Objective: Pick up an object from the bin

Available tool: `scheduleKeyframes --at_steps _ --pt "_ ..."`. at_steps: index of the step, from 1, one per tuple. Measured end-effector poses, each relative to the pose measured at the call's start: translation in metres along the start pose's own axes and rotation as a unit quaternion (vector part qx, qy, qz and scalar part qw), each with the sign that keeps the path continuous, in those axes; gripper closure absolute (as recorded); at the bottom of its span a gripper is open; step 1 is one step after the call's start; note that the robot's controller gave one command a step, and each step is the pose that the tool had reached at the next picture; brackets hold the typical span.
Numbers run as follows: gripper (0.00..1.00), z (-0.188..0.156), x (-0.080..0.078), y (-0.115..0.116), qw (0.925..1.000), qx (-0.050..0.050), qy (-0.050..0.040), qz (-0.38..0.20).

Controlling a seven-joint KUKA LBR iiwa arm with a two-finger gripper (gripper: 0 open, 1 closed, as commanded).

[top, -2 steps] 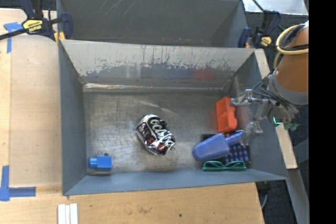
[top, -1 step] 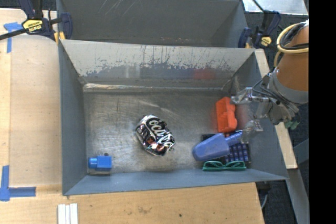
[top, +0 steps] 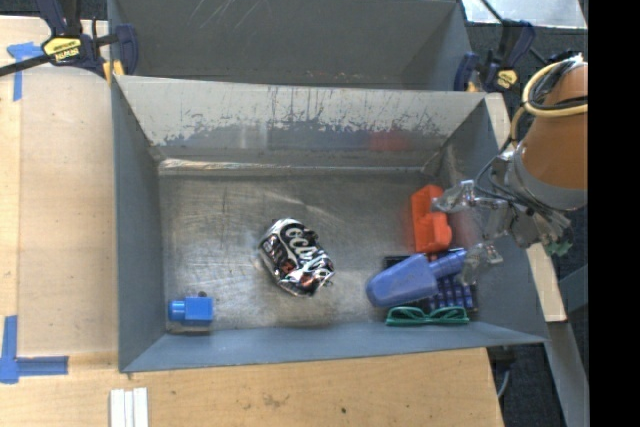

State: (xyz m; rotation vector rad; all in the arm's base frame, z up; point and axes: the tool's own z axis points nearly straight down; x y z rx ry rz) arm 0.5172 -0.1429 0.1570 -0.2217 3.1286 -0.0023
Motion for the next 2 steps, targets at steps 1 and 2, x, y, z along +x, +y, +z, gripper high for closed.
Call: scheduleKeyframes --at_steps 1,2 --pt "0.00 0.0111 0.0045 0.0015 0.9995 -0.001 0.0020 -0.033" --pt "0.00 0.0183 0.0059 0.0086 0.9964 -0.001 0.0019 -0.085"
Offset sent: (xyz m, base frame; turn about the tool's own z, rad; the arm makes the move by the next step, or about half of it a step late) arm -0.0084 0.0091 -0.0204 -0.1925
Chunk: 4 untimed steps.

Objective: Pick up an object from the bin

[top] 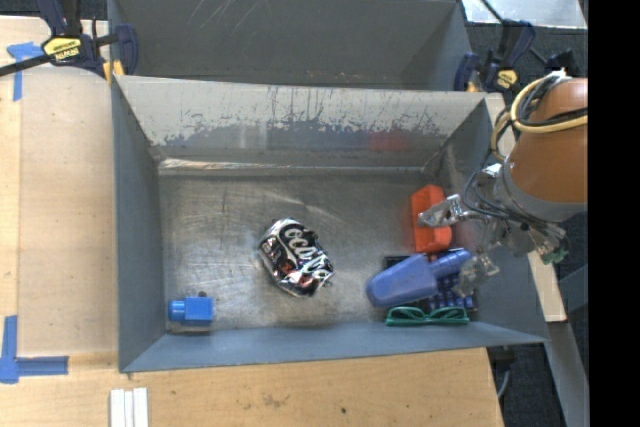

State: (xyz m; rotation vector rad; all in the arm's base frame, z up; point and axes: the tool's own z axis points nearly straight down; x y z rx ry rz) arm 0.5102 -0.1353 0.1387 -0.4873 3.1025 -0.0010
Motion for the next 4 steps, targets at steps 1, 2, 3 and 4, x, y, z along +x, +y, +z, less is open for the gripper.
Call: scheduleKeyframes --at_steps 1,2,3,4 --pt "0.00 0.0645 -0.0060 0.0081 0.9997 -0.004 -0.0043 -0.024" --pt "1.00 0.0631 -0.0095 0.0070 0.9951 -0.003 -0.0036 -0.099" --pt "1.00 0.0630 -0.0095 0.0070 0.9950 -0.003 -0.0036 -0.099" --pt "1.00 0.0598 -0.0089 0.0081 0.9950 -0.004 -0.0033 -0.100"
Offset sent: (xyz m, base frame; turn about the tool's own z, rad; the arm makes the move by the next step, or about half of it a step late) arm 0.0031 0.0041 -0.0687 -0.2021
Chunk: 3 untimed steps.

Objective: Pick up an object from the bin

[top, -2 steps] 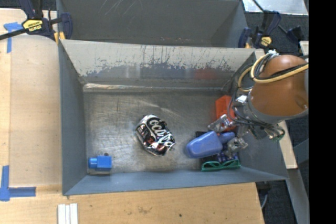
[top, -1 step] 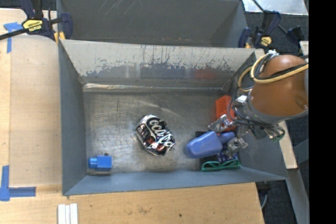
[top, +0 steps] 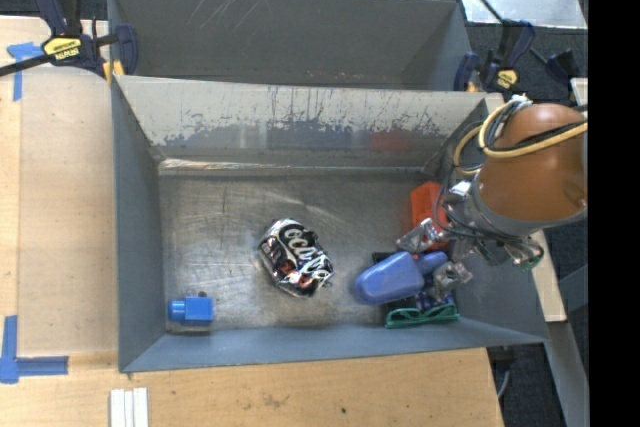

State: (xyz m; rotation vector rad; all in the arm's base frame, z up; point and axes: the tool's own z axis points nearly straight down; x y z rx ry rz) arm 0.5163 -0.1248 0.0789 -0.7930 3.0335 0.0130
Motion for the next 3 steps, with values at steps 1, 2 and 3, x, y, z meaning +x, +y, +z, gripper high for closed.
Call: scheduleKeyframes --at_steps 1,2,3 --pt "1.00 -0.018 0.000 0.002 1.0000 -0.001 0.0015 -0.001" --pt "1.00 -0.032 -0.001 0.000 1.0000 0.003 0.0000 -0.001" --pt "1.00 -0.039 -0.002 0.000 1.0000 0.004 -0.0004 -0.001"
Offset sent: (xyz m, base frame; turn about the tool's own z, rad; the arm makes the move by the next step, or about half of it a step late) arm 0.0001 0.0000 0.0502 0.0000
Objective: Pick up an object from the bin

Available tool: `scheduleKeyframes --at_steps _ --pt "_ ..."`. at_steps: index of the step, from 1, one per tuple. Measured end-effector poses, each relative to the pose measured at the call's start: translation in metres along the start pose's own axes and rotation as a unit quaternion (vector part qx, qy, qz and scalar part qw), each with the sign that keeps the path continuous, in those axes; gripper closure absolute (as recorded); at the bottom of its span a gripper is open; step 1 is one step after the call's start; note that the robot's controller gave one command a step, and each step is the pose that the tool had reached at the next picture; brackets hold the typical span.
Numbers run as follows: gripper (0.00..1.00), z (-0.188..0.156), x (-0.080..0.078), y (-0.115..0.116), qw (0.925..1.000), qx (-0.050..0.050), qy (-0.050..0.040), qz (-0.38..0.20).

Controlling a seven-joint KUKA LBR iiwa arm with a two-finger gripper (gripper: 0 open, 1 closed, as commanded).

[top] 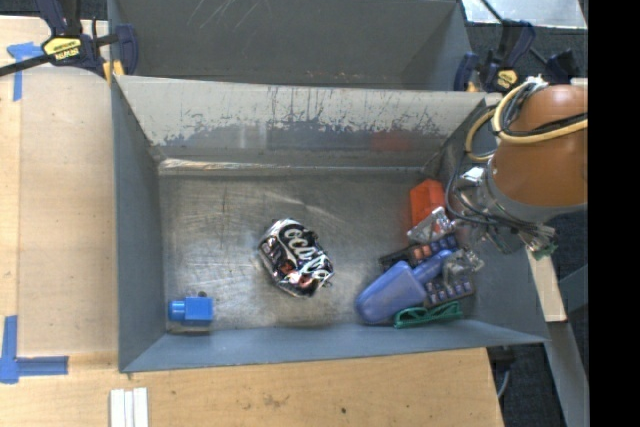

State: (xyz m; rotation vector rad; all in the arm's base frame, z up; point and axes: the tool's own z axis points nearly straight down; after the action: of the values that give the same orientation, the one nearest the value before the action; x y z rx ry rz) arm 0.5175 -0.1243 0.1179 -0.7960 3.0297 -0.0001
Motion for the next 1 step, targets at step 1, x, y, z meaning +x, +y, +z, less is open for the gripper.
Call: scheduleKeyframes --at_steps 1 --pt "1.00 -0.0096 0.0005 0.0007 1.0000 -0.001 0.0023 0.000"
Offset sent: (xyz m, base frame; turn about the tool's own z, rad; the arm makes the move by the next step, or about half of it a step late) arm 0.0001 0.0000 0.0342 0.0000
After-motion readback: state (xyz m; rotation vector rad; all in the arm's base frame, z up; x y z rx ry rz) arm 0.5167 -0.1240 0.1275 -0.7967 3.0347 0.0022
